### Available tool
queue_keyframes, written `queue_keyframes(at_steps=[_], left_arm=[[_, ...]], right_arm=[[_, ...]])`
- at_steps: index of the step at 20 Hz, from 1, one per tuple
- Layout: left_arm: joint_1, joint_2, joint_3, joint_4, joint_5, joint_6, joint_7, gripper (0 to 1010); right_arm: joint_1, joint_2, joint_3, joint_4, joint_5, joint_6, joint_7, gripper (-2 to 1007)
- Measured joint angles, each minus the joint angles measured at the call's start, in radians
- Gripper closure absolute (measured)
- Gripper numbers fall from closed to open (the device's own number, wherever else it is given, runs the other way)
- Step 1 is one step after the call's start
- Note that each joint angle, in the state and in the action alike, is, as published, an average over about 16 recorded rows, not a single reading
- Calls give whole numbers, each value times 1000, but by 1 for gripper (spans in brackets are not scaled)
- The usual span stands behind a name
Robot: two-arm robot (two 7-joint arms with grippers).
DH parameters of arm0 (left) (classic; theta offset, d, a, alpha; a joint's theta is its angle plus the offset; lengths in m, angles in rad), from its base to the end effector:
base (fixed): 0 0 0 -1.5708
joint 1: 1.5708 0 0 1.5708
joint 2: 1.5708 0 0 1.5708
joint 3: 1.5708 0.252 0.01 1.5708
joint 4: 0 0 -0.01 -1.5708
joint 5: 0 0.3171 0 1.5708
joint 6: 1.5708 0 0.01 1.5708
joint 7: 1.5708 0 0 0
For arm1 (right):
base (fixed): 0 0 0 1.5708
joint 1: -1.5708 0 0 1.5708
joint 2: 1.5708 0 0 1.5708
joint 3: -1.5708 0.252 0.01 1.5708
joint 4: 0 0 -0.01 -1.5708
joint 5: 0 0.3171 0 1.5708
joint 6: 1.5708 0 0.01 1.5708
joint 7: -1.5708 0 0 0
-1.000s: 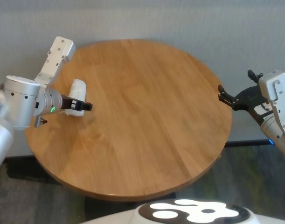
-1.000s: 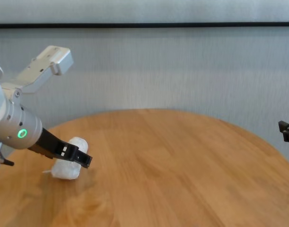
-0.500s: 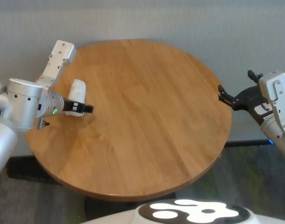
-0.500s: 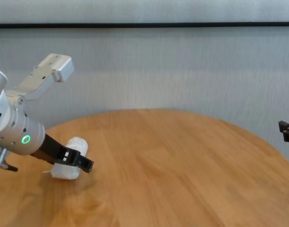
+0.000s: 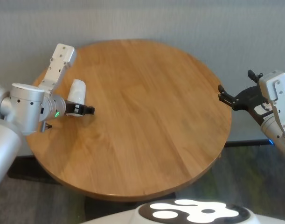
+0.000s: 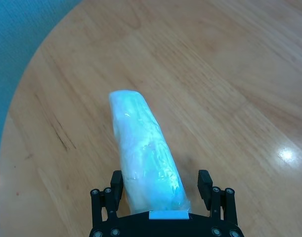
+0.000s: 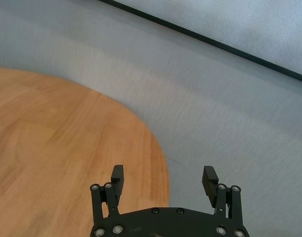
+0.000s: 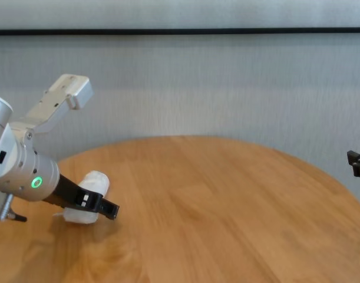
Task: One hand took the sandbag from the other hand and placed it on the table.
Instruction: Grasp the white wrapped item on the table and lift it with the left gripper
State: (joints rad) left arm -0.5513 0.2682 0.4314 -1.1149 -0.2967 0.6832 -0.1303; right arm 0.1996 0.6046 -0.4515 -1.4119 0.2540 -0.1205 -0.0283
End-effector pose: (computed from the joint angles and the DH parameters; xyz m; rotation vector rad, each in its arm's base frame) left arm 0.4514 -0.0119 -0.2247 0.6545 0.3874 1.1857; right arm 0.3597 -0.0588 -0.2732 -0.3044 -0.2849 -1.2479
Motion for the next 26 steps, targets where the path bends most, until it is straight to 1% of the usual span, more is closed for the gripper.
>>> queue_keyframes(at_steps=[9, 16, 20, 26], left_arm=[[8, 5, 8, 4, 28, -14, -9, 8], [10, 10, 15, 2, 38, -17, -12, 21], [10, 10, 13, 1, 35, -16, -10, 60], [10, 8, 10, 1, 31, -14, -8, 173]], right_arm=[[0, 0, 0, 0, 0, 0, 0, 3], [0, 0, 0, 0, 0, 0, 0, 3], [0, 0, 0, 0, 0, 0, 0, 3], [0, 0, 0, 0, 0, 0, 0, 3]])
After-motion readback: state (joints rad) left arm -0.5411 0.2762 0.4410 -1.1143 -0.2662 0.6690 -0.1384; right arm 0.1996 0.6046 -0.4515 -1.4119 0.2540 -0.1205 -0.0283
